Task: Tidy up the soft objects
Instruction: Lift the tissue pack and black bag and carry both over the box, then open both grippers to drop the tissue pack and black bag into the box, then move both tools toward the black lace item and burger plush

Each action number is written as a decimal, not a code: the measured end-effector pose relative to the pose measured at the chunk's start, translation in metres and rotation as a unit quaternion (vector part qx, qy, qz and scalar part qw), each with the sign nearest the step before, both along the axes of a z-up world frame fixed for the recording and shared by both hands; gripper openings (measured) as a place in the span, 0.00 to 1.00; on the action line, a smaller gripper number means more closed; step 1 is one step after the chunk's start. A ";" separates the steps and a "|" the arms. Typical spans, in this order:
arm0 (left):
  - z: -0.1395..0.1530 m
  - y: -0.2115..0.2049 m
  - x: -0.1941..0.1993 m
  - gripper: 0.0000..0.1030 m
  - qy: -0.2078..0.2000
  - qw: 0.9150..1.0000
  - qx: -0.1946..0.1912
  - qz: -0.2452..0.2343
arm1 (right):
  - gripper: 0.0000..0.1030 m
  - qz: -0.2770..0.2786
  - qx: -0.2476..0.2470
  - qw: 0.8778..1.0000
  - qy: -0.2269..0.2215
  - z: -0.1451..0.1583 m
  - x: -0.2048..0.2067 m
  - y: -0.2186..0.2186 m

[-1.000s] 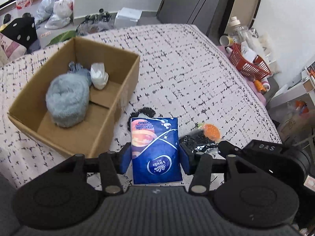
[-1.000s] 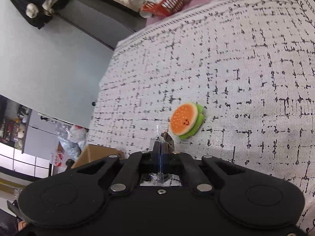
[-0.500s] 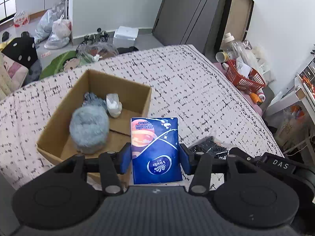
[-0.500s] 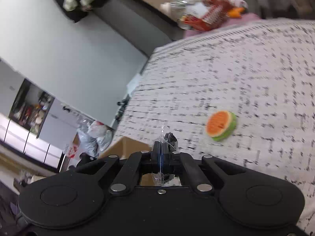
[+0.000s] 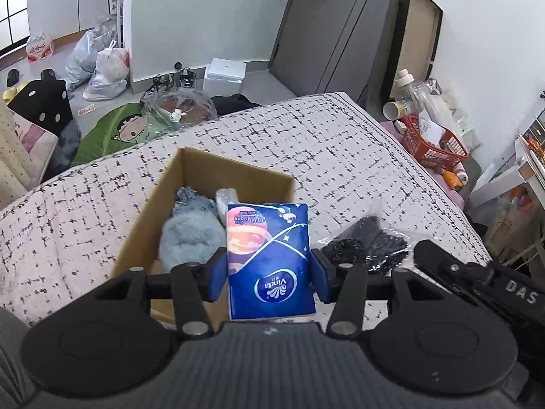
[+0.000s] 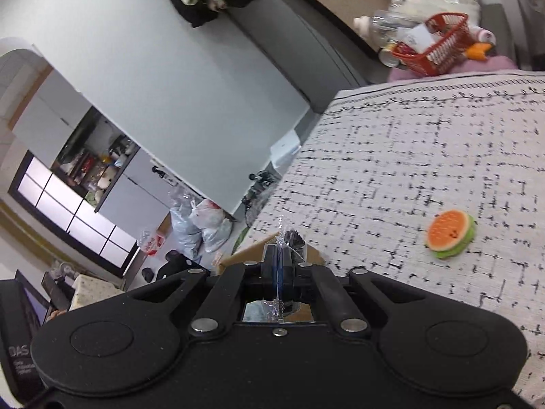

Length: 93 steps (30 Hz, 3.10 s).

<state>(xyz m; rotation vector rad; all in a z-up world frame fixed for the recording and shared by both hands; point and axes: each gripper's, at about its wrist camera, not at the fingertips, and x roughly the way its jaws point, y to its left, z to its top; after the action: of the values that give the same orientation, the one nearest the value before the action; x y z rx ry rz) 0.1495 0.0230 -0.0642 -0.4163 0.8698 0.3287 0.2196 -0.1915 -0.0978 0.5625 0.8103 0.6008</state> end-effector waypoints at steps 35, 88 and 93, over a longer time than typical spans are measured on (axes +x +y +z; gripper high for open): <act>-0.043 0.086 -0.006 0.58 0.047 0.998 -0.008 0.029 | 0.01 0.064 -0.078 0.995 -0.012 -0.006 -0.005 0.094; 0.012 -0.044 0.038 0.77 0.014 0.995 0.065 -0.069 | 1.00 -0.056 -0.102 0.993 0.015 0.011 0.012 -0.021; 0.012 -0.054 0.046 0.77 0.018 0.996 0.058 -0.070 | 1.00 -0.079 -0.084 0.993 0.035 0.007 0.020 -0.045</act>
<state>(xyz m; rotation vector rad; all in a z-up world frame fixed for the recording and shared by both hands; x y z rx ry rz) 0.1954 -0.0315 -0.0523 -0.2408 0.9049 0.2555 0.2397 -0.2365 -0.0905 0.4896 0.8637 0.3646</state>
